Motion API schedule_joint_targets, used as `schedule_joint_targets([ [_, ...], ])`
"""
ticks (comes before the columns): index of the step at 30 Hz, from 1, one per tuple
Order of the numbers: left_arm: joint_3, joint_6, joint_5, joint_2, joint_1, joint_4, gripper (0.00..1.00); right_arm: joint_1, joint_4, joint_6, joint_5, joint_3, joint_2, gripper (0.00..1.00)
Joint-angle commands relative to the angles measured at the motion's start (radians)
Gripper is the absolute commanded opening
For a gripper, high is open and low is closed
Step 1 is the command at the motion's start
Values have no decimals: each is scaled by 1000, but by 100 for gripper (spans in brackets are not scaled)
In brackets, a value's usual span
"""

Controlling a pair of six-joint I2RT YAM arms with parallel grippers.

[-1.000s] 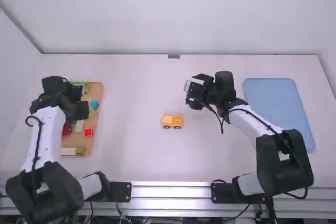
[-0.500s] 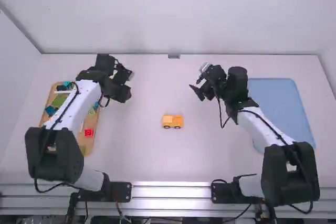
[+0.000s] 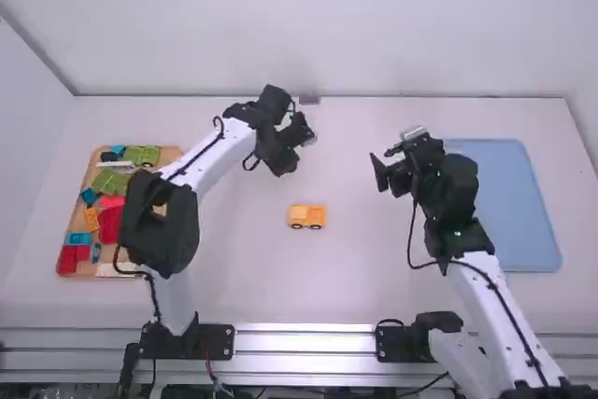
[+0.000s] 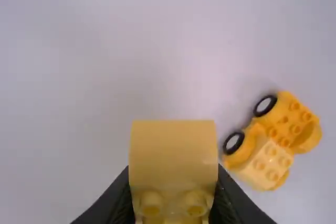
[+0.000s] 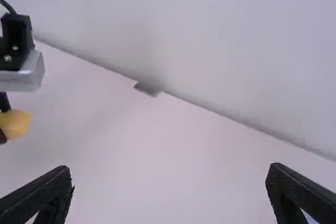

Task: Assemble lego blocks to make yellow taxi

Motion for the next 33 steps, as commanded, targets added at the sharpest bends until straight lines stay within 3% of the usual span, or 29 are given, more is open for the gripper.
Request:
schedule_joint_targets([
  [1, 41, 74, 17, 39, -56, -10, 18, 3, 1, 86, 100, -61, -86, 98],
  [8, 53, 139, 15, 98, -200, 37, 16, 2, -1, 190, 224, -194, -314, 98],
  [16, 54, 139, -55, 171, -320, 72, 10, 0, -3, 180, 230, -279, -477, 98],
  [29, 60, 164, -55, 272, -360, 80, 13, 0, 14, 178, 256, -292, -448, 98],
  [30, 60, 169, -55, 273, -360, 79, 15, 0, 21, 178, 256, -293, -445, 98],
  [32, 58, 177, -49, 278, -360, 88, 30, 0, 42, 178, 256, -293, -426, 98],
  [33, 57, 177, -50, 278, -360, 92, 31, 0, 47, 178, 256, -293, -422, 98],
])
